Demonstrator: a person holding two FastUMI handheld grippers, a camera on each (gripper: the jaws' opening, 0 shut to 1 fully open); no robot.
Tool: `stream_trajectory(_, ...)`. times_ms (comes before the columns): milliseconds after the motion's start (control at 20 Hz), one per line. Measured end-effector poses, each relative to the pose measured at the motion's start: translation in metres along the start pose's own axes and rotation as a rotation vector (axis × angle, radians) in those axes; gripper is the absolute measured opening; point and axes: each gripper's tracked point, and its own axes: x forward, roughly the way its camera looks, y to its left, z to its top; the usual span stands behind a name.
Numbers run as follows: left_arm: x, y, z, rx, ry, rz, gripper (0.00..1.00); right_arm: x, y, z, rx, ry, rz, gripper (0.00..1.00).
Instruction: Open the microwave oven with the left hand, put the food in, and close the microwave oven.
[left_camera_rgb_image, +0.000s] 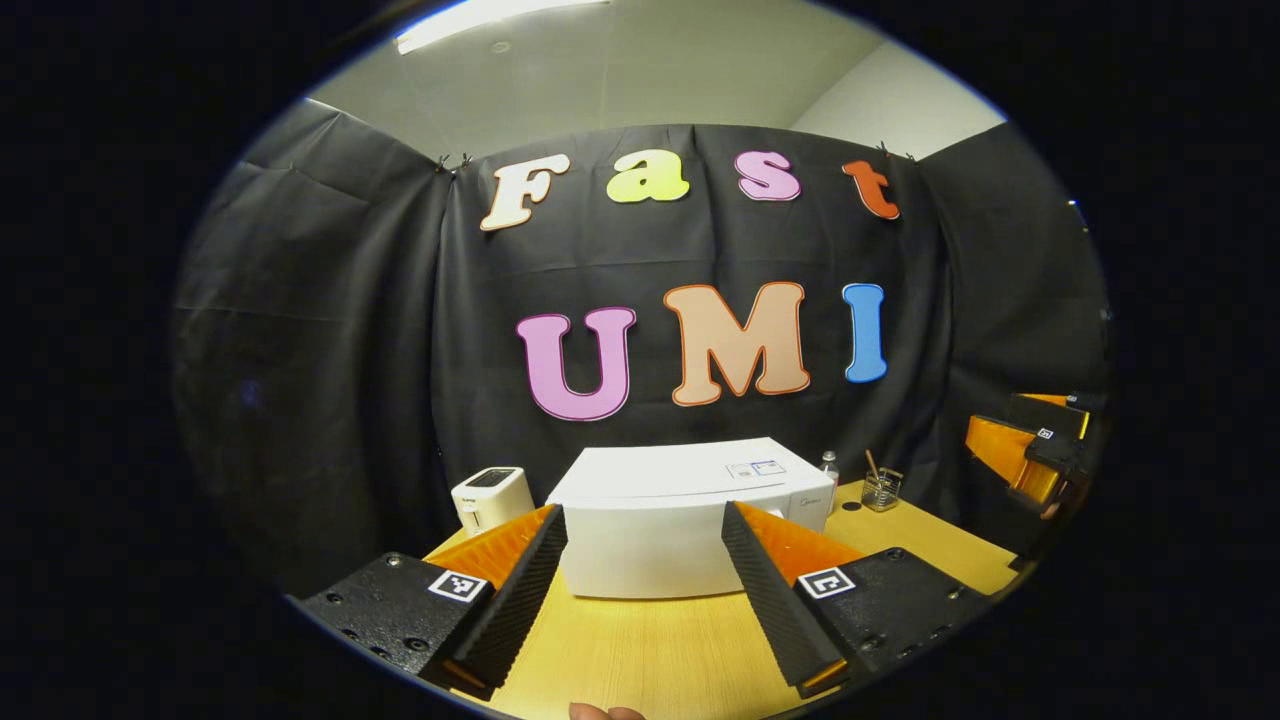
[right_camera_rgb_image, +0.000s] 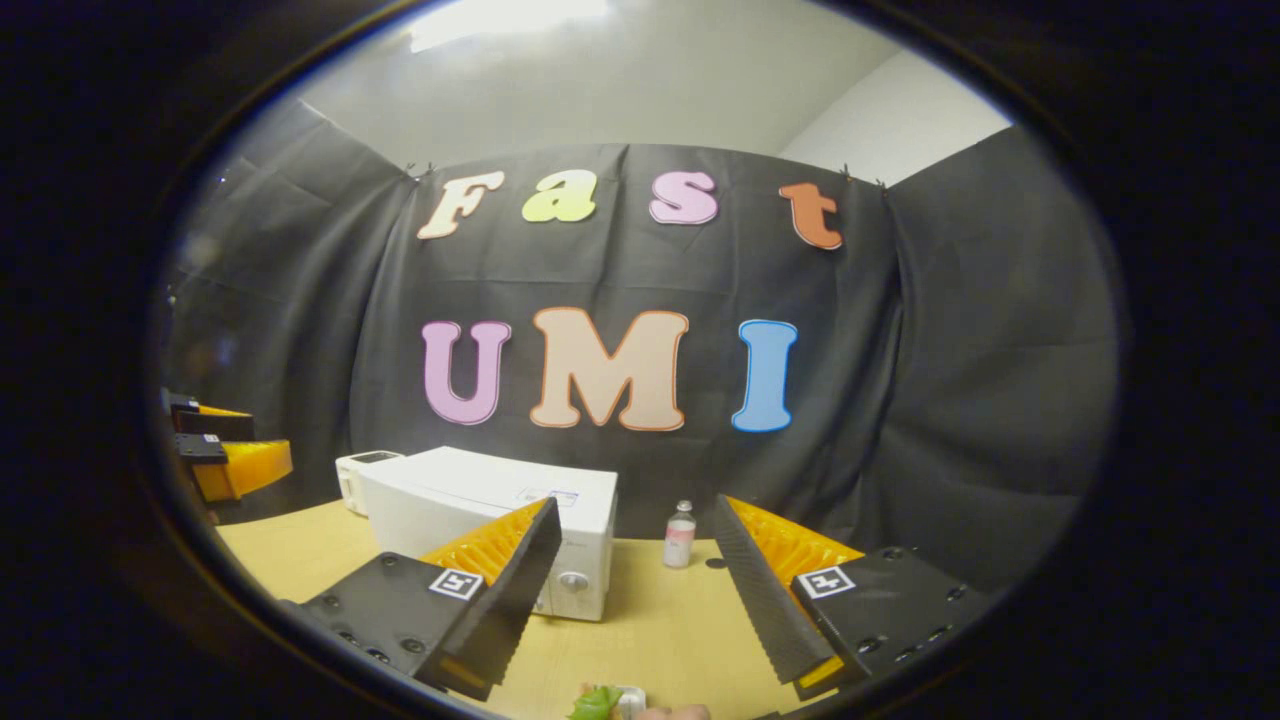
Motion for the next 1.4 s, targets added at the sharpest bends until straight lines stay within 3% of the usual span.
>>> stream_trajectory(450, 0.007, -0.011, -0.003, 0.010, -0.004, -0.019, 0.97, 0.002, -0.004, 0.004, 0.000, -0.011, 0.004, 0.96)
stream_trajectory(750, 0.029, -0.035, -0.027, -0.005, 0.030, -0.074, 0.97, -0.003, -0.014, 0.006, -0.003, -0.018, -0.006, 0.96)
stream_trajectory(1150, 0.084, -0.100, -0.103, -0.007, 0.147, -0.196, 0.98, -0.020, -0.027, 0.010, -0.006, -0.024, -0.027, 0.96)
stream_trajectory(1400, 0.125, -0.139, -0.155, -0.032, 0.305, -0.259, 0.98, -0.032, -0.041, 0.006, -0.011, -0.010, -0.055, 0.96)
